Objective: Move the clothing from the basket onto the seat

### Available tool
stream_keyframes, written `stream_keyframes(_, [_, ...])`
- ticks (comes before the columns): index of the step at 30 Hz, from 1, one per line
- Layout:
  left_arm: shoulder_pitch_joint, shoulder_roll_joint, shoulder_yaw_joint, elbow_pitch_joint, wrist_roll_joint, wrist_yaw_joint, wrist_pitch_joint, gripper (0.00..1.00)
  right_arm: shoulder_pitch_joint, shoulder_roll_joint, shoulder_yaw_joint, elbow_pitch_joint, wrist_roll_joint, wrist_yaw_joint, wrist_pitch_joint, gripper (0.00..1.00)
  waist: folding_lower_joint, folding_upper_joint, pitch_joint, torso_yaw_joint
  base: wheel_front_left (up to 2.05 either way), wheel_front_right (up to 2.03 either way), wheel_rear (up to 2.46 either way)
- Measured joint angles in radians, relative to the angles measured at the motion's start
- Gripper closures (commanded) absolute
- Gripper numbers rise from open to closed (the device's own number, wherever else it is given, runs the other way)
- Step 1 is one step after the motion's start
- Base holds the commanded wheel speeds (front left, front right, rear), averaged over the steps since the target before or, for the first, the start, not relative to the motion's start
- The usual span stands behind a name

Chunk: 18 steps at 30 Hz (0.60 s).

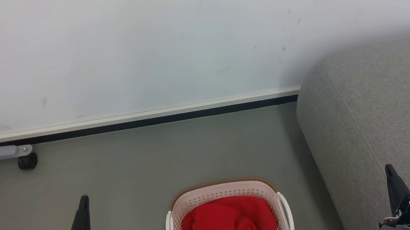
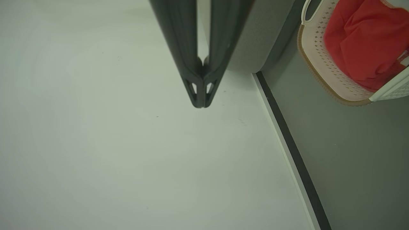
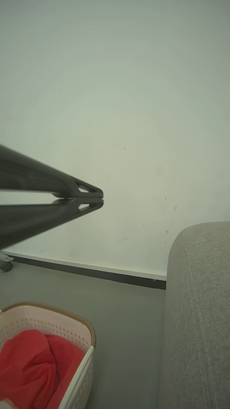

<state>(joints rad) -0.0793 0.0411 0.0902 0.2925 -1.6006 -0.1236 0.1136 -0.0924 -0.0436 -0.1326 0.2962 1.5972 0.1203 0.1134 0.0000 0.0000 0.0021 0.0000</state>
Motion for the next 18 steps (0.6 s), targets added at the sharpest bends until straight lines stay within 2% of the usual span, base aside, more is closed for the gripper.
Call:
stream_keyframes(2, [0.0,0.0,0.0,0.0,0.0,0.0,0.0,1.0,0.0,0.0,0.0,0.0,0.0,0.0,0.0,1.0,0.0,0.0,0.0,0.0,0.0,0.0,0.0])
stream_keyframes(3, [0.0,0.0,0.0,0.001,0.0,0.0,0.0,0.0,0.0,0.0,0.0,0.001,0.0,0.0,0.0,0.0,0.0,0.0,0.0,0.0,0.0,0.0,0.0])
stream_keyframes(4, [0.005,-0.002,-0.002,0.008,0.0,0.001,0.0,1.0,0.003,0.002,0.001,0.009,0.0,-0.001,0.0,1.0,0.0,0.0,0.0,0.0,0.0,0.0,0.0])
stream_keyframes(5, [0.011,-0.004,-0.003,0.02,0.0,0.001,0.0,0.0,0.009,0.004,0.002,0.019,0.0,-0.002,0.0,0.0,0.0,0.0,0.0,0.0,0.0,0.0,0.0])
stream_keyframes(6, [0.021,-0.008,-0.004,0.029,0.0,0.001,0.0,1.0,0.018,0.008,0.003,0.03,0.0,-0.002,0.0,1.0,0.0,0.0,0.0,0.0,0.0,0.0,0.0])
stream_keyframes(7, [0.032,-0.011,-0.005,0.04,0.0,0.001,0.0,0.0,0.027,0.012,0.004,0.042,0.0,-0.003,0.0,0.0,0.0,0.0,0.0,0.0,0.0,0.0,0.0])
stream_keyframes(18, [0.05,-0.013,-0.039,0.039,0.01,0.002,-0.033,0.0,0.045,0.017,0.033,0.04,-0.005,-0.006,-0.035,0.0,0.0,0.0,-0.006,0.0,0.0,0.0,0.0])
